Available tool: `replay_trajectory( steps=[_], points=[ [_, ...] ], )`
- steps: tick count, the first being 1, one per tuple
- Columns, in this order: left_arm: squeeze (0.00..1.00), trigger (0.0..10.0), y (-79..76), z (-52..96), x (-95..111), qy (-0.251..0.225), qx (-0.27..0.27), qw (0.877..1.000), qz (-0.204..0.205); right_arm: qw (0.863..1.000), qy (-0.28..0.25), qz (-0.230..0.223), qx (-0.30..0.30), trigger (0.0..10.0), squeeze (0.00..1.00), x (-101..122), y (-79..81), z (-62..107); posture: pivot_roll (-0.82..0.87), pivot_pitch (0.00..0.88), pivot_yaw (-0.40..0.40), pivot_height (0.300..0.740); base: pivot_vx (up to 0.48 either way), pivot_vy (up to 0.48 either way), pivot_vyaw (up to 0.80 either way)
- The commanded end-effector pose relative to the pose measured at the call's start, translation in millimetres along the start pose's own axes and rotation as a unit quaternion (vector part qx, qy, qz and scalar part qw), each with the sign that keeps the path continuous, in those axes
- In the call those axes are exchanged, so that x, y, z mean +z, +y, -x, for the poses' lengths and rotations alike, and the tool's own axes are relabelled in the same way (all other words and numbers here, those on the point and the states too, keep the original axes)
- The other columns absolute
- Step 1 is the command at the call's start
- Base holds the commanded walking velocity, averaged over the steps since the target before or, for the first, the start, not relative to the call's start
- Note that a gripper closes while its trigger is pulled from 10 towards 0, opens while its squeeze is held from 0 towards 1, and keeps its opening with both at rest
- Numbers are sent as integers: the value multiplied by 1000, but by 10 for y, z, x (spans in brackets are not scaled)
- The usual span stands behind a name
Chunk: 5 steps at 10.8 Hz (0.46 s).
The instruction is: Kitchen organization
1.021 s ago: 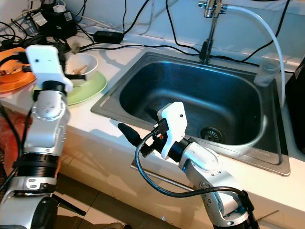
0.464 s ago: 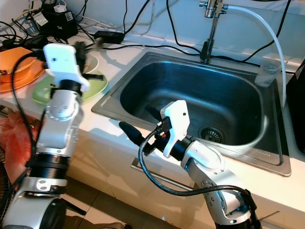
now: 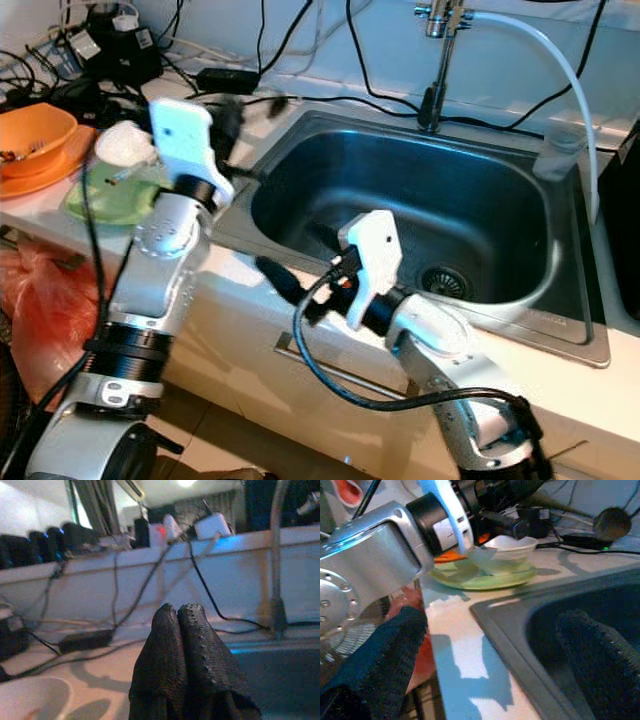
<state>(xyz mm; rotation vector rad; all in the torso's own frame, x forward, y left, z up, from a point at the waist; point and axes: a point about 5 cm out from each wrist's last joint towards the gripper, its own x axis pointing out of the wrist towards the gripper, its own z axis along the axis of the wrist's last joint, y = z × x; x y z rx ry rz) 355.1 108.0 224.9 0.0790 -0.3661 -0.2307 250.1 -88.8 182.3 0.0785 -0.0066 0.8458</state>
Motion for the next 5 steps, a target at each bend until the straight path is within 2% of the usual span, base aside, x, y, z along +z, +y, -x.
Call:
replay_trajectory(
  steps=[1, 3, 5],
  points=[
    [0, 39, -13, 0, -51, 14, -8, 1000, 9, 1000, -5, 20, -21, 10000, 0, 48, -71, 3, -24, 0, 57, 740, 0, 0, 0],
    [0, 0, -65, 2, -148, 34, -23, 999, 34, 997, 13, 51, -58, 10000, 0, 16, -170, 28, -34, 0, 65, 740, 0, 0, 0],
    [0, 0, -205, -21, -272, 57, -50, 996, 56, 989, 55, 82, -107, 10000, 0, -32, -310, 70, -53, 0, 76, 740, 0, 0, 0]
  ],
)
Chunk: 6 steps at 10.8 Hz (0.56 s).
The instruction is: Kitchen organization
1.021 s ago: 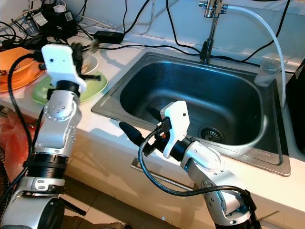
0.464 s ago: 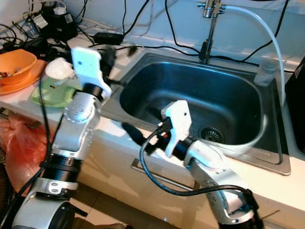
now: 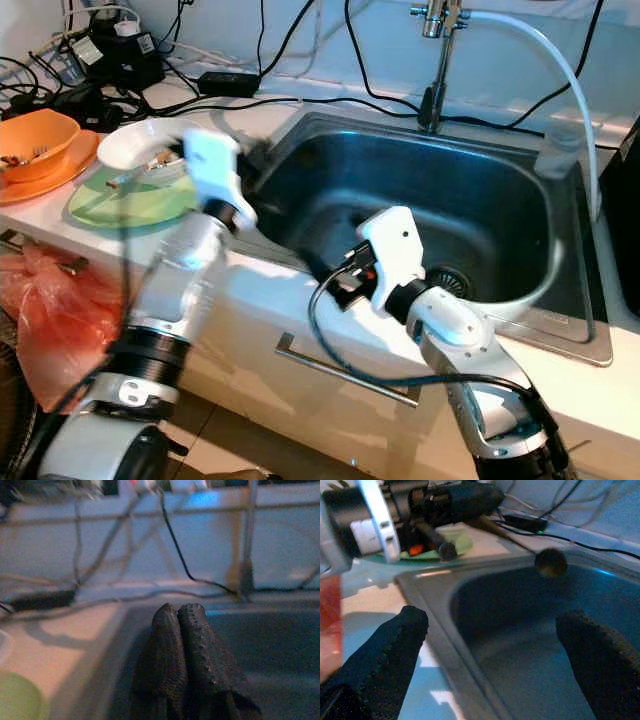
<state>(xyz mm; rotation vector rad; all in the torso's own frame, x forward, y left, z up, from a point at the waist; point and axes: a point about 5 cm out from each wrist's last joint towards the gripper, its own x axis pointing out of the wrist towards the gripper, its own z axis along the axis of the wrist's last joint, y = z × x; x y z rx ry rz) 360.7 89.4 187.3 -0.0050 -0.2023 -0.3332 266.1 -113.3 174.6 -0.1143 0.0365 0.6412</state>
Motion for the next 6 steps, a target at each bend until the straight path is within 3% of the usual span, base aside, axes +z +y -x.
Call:
replay_trajectory(
  steps=[1, 2, 6],
  points=[
    [0, 0, -39, -58, 77, -12, -15, 1000, -4, 1000, 7, 3, -14, 10000, 0, 12, -54, -5, -58, 0, 78, 740, 0, 0, 0],
    [0, 1020, -116, -101, 38, -5, -34, 999, 0, 999, 19, 9, -33, 10000, 0, -15, -114, 7, -63, 0, 82, 740, 0, 0, 0],
    [0, 1059, -158, -161, -66, 20, -47, 999, 20, 997, 51, 22, -47, 10000, 0, -53, -167, 26, -80, 0, 90, 740, 0, 0, 0]
  ],
)
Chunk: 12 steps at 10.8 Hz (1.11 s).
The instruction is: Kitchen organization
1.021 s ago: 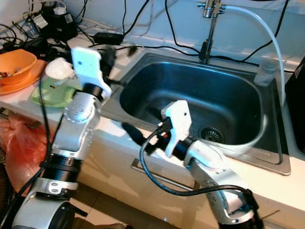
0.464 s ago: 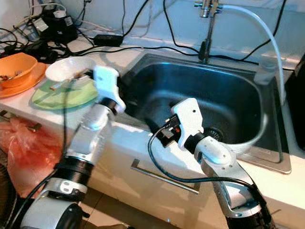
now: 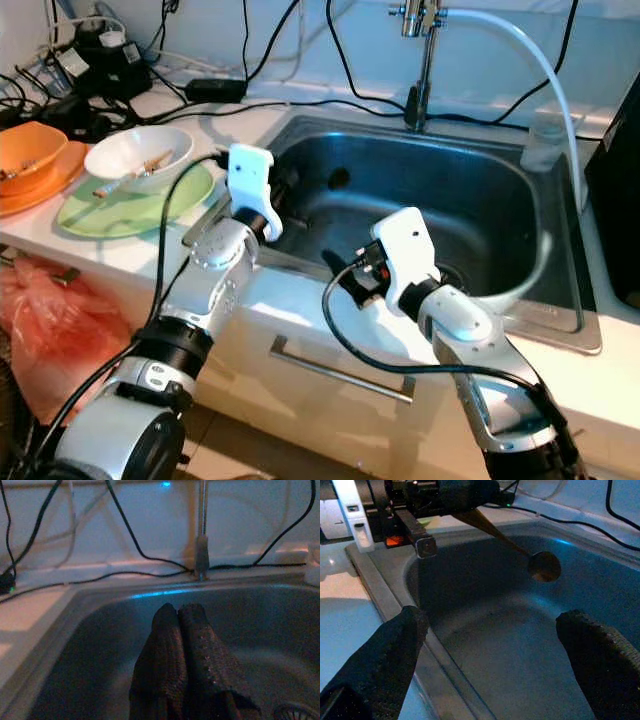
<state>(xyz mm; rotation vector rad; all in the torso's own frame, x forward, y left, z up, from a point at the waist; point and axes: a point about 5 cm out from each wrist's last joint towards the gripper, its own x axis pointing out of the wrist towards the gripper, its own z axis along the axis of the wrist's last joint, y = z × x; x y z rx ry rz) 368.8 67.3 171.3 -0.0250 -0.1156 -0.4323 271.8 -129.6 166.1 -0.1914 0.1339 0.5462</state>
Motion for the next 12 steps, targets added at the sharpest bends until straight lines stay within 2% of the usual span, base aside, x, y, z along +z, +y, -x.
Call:
replay_trajectory(
  steps=[1, 3, 5, 6, 7, 8, 12],
  points=[
    [0, 1765, 10, -53, 78, -10, -5, 1000, 1, 1000, 14, 10, -19, 10000, 0, 13, -66, -1, -89, 0, 92, 740, 0, 0, 0],
    [0, 3373, -24, -83, 21, 4, -10, 1000, 15, 999, 27, -5, -23, 10000, 0, -18, -100, 41, -98, 0, 89, 740, 0, 0, 0],
    [0, 4118, -54, -103, -23, 14, -14, 1000, 23, 999, 38, -4, -13, 10000, 0, -42, -70, 65, -109, 0, 84, 740, 0, 0, 0],
    [0, 4980, -72, -117, -64, 27, -15, 999, 39, 999, 44, -7, -10, 10000, 0, -48, -55, 74, -114, 0, 81, 740, 0, 0, 0],
    [0, 8039, -115, -151, -103, 41, -17, 997, 66, 999, 46, -9, 0, 10000, 0, -32, -19, 82, -122, 0, 80, 740, 0, 0, 0],
    [0, 9961, -163, -185, -112, 48, -25, 997, 62, 999, 44, -17, 9, 10000, 0, -2, 14, 93, -130, 0, 81, 740, 0, 0, 0],
    [0, 10000, -250, -226, -186, 79, -42, 994, 58, 997, 50, -40, 30, 10000, 0, 41, 102, 154, -161, 0, 91, 740, 0, 0, 0]
  ],
)
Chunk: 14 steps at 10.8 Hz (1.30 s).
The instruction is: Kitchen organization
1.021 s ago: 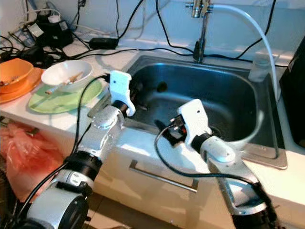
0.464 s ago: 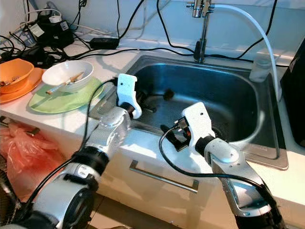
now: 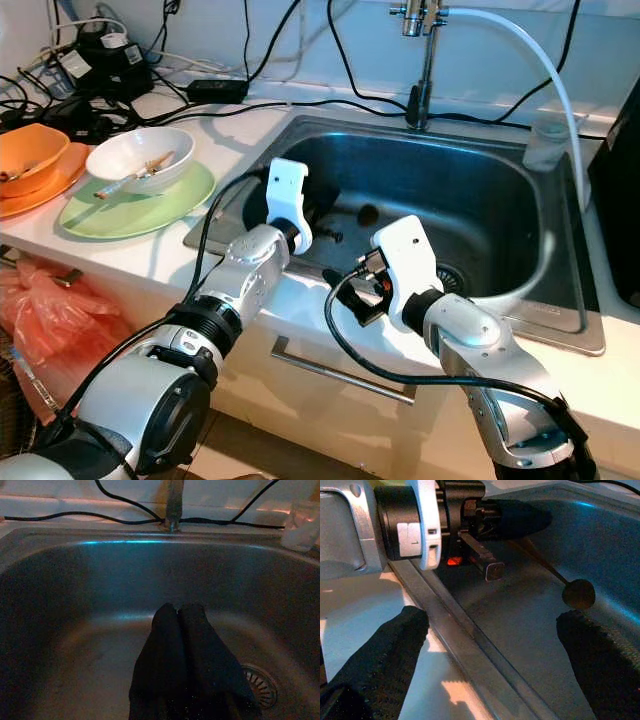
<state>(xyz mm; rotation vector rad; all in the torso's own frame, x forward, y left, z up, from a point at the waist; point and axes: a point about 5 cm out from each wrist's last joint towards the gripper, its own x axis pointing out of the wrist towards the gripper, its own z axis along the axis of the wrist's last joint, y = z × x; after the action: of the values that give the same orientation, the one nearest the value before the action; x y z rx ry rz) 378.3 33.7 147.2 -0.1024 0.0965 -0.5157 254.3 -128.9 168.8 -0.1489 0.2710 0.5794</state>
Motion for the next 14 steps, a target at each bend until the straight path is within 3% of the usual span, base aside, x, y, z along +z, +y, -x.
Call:
replay_trajectory(
  steps=[1, 2, 6, 8, 10, 11, 14],
  points=[
    [561, 10000, 7, -20, 3, 11, -1, 1000, -1, 1000, 4, -9, 11, 10000, 0, 4, 51, 42, -171, 0, 93, 740, 0, 0, 0],
    [949, 10000, 16, -17, -34, 24, 4, 1000, -6, 1000, 6, -10, 13, 10000, 0, 4, 60, 49, -173, 0, 94, 740, 0, 0, 0],
    [1000, 10000, 57, 3, -127, 50, 24, 998, -16, 1000, 13, -14, 10, 10000, 0, 2, 68, 82, -177, 0, 97, 740, 0, 0, 0],
    [1000, 10000, 116, 2, -70, 38, 39, 998, -23, 1000, 14, -16, 11, 10000, 0, 1, 67, 76, -174, 0, 97, 740, 0, 0, 0],
    [1000, 10000, 302, 8, 196, -19, 105, 991, -78, 1000, 17, -16, 11, 10000, 0, -16, 59, 69, -165, 0, 93, 740, 0, 0, 0],
    [1000, 10000, 381, 27, 263, -33, 128, 987, -86, 1000, 16, -16, 13, 10000, 0, -13, 62, 61, -155, 0, 89, 740, 0, 0, 0],
    [1000, 10000, 603, 139, 438, -89, 199, 959, -183, 1000, 9, -13, 26, 10000, 0, 10, 87, 10, -124, 0, 80, 740, 0, 0, 0]
  ],
)
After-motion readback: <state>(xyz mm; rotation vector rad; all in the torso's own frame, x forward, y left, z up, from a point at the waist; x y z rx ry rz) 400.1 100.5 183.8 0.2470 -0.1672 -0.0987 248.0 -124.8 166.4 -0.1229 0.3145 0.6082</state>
